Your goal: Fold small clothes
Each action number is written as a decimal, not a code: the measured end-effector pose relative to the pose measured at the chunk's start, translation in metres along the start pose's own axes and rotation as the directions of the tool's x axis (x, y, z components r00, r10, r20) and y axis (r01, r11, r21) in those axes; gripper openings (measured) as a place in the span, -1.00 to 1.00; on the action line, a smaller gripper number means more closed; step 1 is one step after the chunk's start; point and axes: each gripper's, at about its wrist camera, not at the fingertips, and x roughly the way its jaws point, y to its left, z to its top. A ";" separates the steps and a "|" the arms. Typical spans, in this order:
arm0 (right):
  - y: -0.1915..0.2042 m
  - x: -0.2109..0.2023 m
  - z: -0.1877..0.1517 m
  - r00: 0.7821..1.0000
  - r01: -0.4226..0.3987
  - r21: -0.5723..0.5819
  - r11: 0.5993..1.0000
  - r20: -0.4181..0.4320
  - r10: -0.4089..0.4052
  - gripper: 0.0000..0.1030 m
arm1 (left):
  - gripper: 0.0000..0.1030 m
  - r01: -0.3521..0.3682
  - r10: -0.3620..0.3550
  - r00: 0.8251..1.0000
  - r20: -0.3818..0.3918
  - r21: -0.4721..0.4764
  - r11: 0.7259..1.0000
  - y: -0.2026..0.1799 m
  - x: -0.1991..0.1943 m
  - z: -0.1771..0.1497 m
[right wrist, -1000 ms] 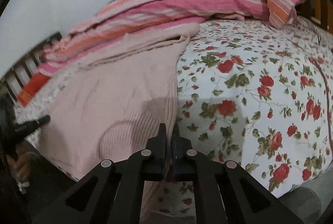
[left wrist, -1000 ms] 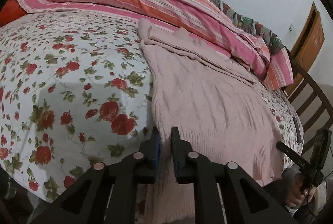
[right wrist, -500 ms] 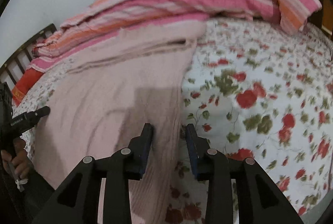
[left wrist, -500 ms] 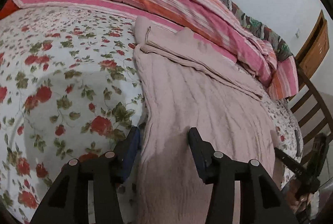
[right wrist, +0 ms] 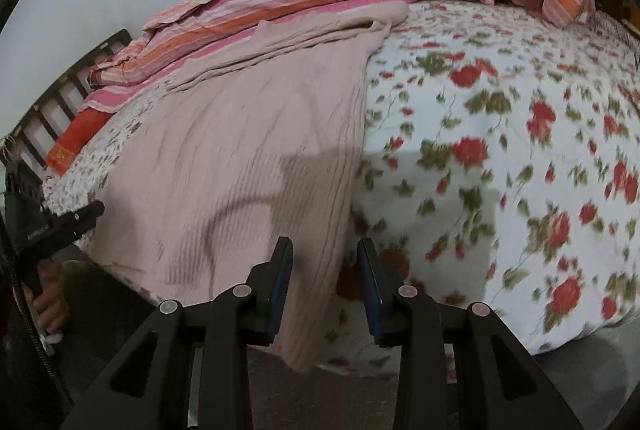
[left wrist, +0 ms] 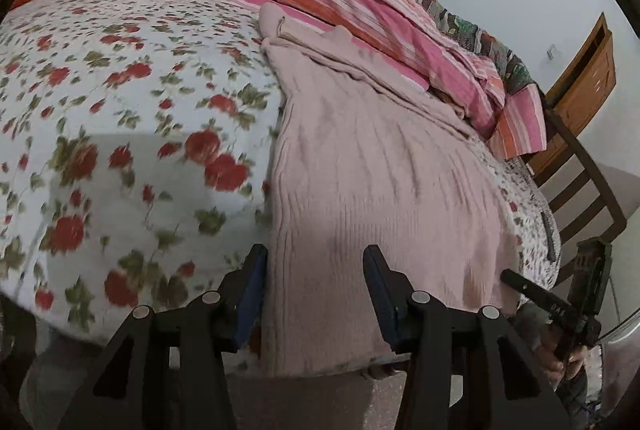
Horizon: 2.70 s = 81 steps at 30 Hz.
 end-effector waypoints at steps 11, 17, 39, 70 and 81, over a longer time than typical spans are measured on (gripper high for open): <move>0.005 0.002 -0.009 0.992 0.092 -0.048 0.995 0.087 -0.088 -0.43 | -0.30 -0.075 0.075 0.996 0.049 0.012 0.997 -0.007 0.004 -0.006; 0.010 0.004 -0.011 0.991 0.101 -0.089 0.991 0.091 -0.093 -0.59 | -0.48 -0.113 0.111 0.991 0.071 0.029 0.993 -0.008 0.001 -0.009; 0.003 0.002 -0.013 0.998 0.008 -0.049 0.999 0.060 -0.005 -0.41 | -0.49 -0.068 0.068 0.997 0.023 -0.019 0.998 -0.006 0.003 -0.015; -0.009 -0.071 0.087 0.882 -0.389 0.089 0.917 0.323 0.343 -0.91 | -0.87 0.128 -0.117 0.941 0.316 -0.013 0.992 -0.036 -0.061 0.088; -0.025 -0.030 0.178 0.856 -0.443 0.209 0.872 0.387 0.342 -0.91 | -0.87 -0.024 0.035 0.932 0.361 -0.036 0.999 -0.044 -0.015 0.168</move>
